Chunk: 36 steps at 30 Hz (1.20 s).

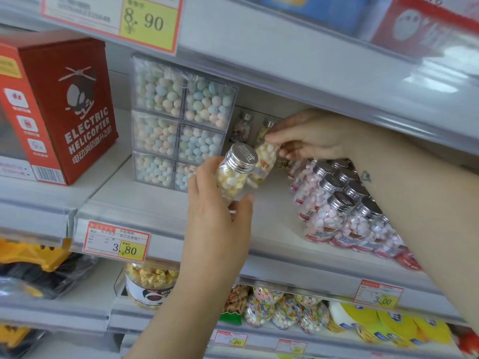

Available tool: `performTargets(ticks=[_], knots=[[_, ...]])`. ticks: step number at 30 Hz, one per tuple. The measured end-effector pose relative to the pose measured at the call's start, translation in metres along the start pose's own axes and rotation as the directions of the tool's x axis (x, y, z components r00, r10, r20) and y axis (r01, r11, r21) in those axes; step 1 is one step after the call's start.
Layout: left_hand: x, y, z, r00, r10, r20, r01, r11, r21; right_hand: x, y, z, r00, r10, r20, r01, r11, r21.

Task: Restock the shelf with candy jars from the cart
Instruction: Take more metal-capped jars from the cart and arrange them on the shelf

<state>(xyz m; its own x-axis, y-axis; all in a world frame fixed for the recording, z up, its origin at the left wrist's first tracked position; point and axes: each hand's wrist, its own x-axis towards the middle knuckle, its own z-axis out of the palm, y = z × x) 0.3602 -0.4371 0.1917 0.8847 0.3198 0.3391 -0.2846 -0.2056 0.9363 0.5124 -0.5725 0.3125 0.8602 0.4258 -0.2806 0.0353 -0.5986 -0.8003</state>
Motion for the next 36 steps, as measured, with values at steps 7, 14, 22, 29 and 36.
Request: performTargets(ticks=[7, 14, 22, 29, 36], knots=[[0.001, -0.001, 0.000, 0.999, 0.042, 0.012, -0.043, 0.996, 0.075, 0.066, 0.020, -0.001, 0.855, -0.287, -0.431, -0.051, 0.782, -0.622], [0.000, -0.003, 0.002, 0.994, 0.103, 0.039, -0.108, 0.975, 0.195, 0.093, 0.017, -0.007, 0.843, -0.309, -0.441, -0.155, 0.644, -0.749], [0.000, 0.007, 0.001, 0.990, 0.066, 0.123, -0.096, 0.960, 0.263, 0.094, 0.027, -0.008, 0.799, -0.371, -0.474, -0.225, 0.546, -0.807], [0.002, 0.013, 0.000, 0.990, 0.013, 0.141, -0.056, 0.950, 0.306, 0.092, 0.026, -0.005, 0.789, -0.368, -0.491, -0.260, 0.524, -0.811], [0.002, 0.013, -0.001, 0.991, -0.007, 0.133, -0.036, 0.948, 0.316, 0.079, 0.024, -0.003, 0.828, -0.357, -0.431, -0.240, 0.469, -0.850]])
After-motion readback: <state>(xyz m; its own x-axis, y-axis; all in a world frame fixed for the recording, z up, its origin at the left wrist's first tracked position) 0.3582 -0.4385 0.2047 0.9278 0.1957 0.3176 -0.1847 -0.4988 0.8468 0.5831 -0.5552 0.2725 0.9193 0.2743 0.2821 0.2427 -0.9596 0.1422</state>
